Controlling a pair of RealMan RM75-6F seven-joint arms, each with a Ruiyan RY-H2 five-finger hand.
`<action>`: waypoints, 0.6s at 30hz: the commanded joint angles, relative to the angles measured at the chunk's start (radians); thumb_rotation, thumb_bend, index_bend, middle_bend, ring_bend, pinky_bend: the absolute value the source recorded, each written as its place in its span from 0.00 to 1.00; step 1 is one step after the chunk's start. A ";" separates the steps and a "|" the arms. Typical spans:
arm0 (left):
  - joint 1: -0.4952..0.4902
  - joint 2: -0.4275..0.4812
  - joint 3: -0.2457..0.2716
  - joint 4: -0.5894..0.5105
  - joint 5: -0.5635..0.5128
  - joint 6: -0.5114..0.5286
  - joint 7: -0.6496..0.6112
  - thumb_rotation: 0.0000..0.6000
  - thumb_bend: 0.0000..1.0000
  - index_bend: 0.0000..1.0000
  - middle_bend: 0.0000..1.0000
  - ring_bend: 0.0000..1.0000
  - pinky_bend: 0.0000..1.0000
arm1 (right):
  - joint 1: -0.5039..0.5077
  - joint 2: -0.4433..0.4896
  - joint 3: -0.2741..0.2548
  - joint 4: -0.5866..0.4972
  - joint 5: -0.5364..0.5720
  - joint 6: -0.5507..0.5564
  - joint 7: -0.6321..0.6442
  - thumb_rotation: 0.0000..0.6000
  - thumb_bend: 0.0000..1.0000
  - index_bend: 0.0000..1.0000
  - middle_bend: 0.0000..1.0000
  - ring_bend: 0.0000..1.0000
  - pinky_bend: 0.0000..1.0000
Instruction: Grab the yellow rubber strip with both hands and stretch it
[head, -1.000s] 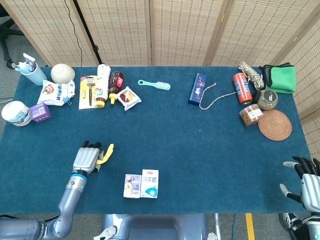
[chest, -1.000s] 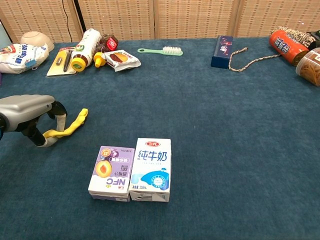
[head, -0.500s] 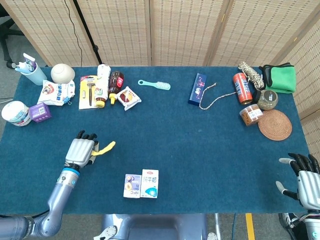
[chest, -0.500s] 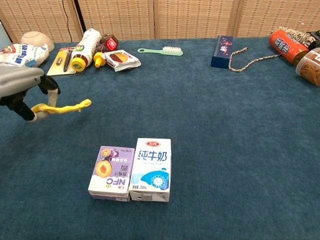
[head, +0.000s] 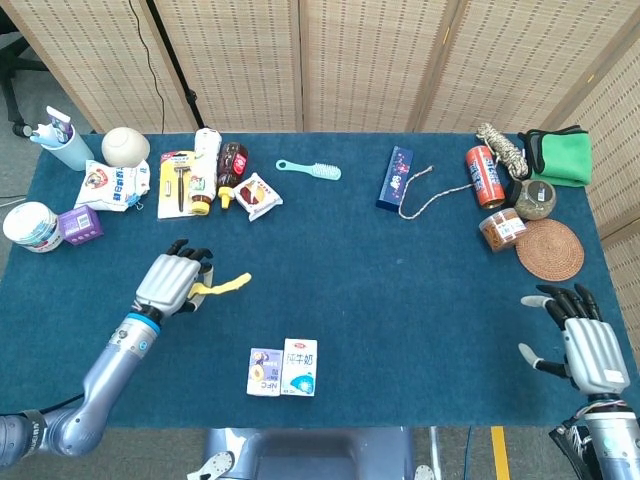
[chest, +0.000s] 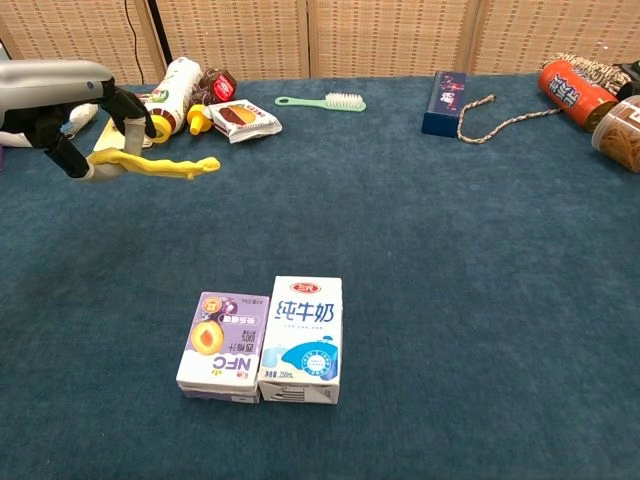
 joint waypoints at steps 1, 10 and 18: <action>-0.044 0.039 -0.018 -0.017 0.010 -0.076 -0.036 1.00 0.43 0.65 0.26 0.25 0.09 | 0.033 -0.003 0.012 -0.012 -0.008 -0.035 0.029 1.00 0.25 0.31 0.19 0.17 0.03; -0.119 0.063 -0.042 -0.008 0.100 -0.186 -0.117 1.00 0.43 0.65 0.26 0.25 0.09 | 0.112 -0.046 0.028 -0.008 -0.014 -0.115 0.088 1.00 0.25 0.33 0.20 0.17 0.04; -0.187 0.065 -0.074 -0.008 0.126 -0.277 -0.200 1.00 0.43 0.66 0.27 0.25 0.09 | 0.173 -0.102 0.038 0.018 -0.003 -0.180 0.151 1.00 0.25 0.33 0.20 0.17 0.04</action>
